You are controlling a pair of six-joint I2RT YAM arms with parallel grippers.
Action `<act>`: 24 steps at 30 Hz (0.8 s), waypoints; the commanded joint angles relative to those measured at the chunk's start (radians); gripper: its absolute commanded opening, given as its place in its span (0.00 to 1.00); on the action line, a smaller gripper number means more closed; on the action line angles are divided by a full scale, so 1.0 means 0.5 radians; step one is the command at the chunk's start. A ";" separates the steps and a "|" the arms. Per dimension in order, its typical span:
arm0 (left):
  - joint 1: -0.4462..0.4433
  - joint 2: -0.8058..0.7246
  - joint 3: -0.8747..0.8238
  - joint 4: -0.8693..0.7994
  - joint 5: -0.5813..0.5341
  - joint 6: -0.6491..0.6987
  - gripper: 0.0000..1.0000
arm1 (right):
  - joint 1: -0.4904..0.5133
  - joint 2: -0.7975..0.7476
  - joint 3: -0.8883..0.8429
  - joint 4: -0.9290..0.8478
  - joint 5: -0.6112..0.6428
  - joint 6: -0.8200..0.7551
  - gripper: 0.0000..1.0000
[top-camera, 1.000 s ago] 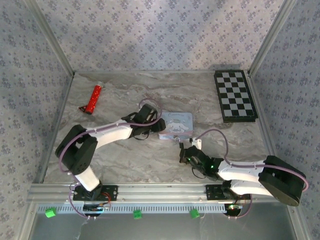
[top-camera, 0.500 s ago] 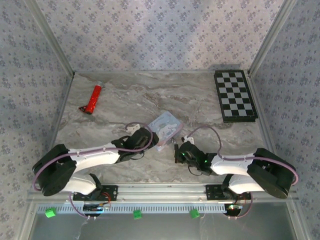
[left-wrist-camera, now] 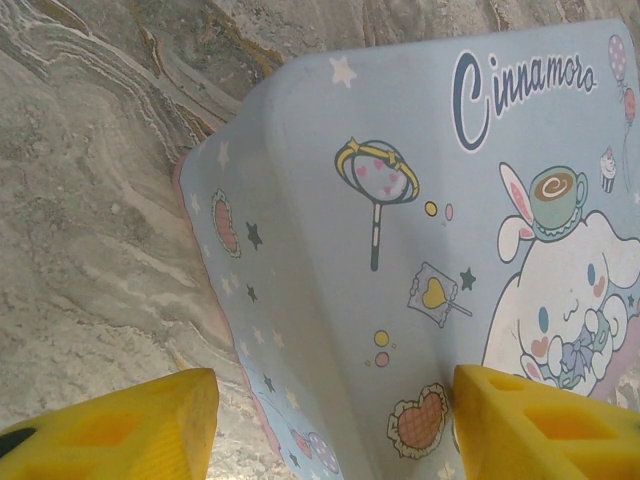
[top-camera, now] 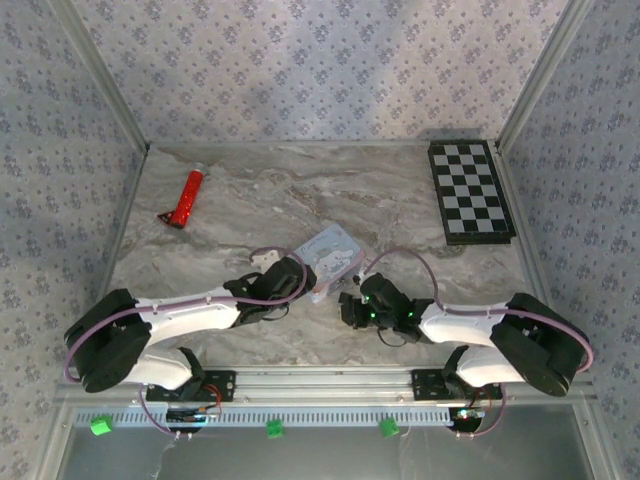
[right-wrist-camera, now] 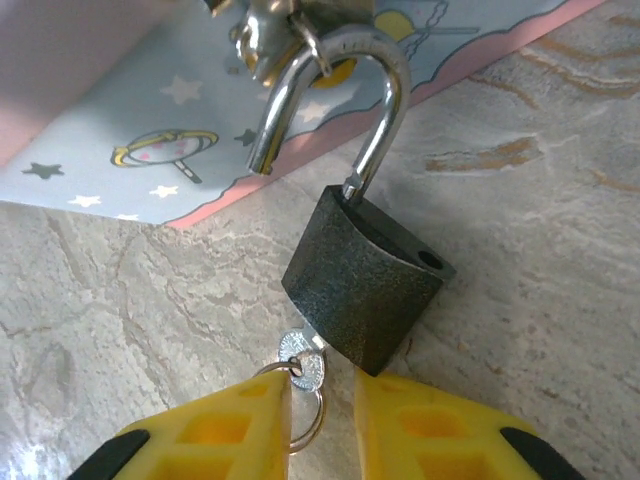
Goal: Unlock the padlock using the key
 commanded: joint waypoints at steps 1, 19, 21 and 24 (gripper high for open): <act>0.002 0.068 -0.042 -0.292 -0.059 -0.038 0.62 | -0.095 -0.022 -0.026 0.036 -0.071 0.010 0.30; 0.002 0.024 -0.078 -0.322 -0.103 -0.065 0.62 | -0.242 0.016 -0.030 -0.017 -0.172 -0.122 0.42; 0.005 0.003 -0.082 -0.340 -0.119 -0.063 0.62 | -0.240 -0.066 -0.024 -0.228 -0.067 -0.223 0.47; 0.005 -0.011 -0.082 -0.345 -0.124 -0.059 0.62 | -0.316 -0.182 -0.091 -0.218 -0.107 -0.211 0.55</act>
